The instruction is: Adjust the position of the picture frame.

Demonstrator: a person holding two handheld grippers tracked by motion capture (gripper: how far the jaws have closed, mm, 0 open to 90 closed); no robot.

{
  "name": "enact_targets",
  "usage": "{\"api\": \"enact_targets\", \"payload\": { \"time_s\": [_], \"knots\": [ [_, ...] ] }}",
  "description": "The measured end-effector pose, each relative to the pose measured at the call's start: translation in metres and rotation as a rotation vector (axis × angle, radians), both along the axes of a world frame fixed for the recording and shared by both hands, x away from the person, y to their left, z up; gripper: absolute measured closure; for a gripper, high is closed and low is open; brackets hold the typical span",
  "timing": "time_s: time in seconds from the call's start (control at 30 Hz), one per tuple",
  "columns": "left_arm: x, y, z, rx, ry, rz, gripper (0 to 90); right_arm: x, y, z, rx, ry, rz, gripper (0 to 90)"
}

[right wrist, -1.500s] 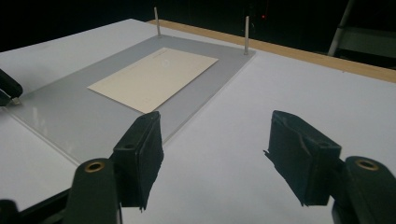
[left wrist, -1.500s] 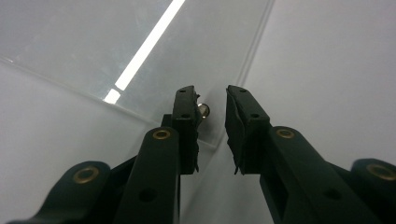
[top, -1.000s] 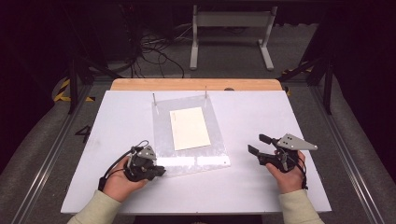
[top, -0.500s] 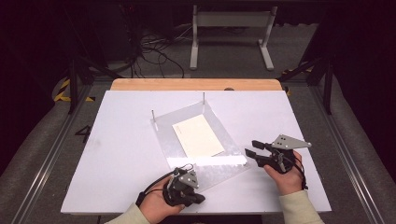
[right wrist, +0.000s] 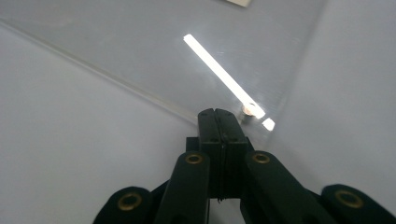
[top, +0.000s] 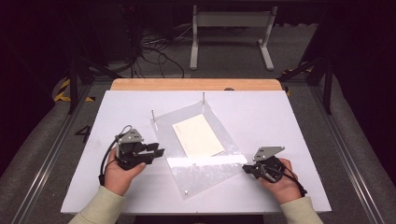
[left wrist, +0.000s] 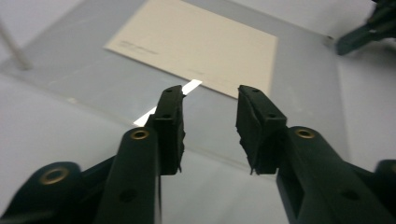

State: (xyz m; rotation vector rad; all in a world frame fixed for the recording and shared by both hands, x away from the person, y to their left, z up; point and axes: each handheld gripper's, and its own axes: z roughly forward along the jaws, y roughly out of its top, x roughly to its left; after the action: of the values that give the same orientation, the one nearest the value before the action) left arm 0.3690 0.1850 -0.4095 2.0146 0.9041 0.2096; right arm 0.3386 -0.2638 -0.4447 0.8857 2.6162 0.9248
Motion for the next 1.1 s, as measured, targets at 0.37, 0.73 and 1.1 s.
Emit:
{"api": "enact_targets", "payload": {
  "time_s": [0.37,0.73,1.1],
  "knots": [
    [0.069,0.043,-0.007,-0.033,-0.107,0.285,41.4,0.015,-0.008,-0.007,0.05,-0.149,-0.21,86.7],
    [0.14,-0.005,-0.025,0.059,-0.109,0.171,43.2,-0.015,0.027,0.007,0.171,-0.129,0.013,74.5],
    [0.115,0.006,-0.022,0.194,-0.085,0.162,85.2,-0.031,0.055,0.005,0.176,-0.087,0.117,74.5]
  ]
}}
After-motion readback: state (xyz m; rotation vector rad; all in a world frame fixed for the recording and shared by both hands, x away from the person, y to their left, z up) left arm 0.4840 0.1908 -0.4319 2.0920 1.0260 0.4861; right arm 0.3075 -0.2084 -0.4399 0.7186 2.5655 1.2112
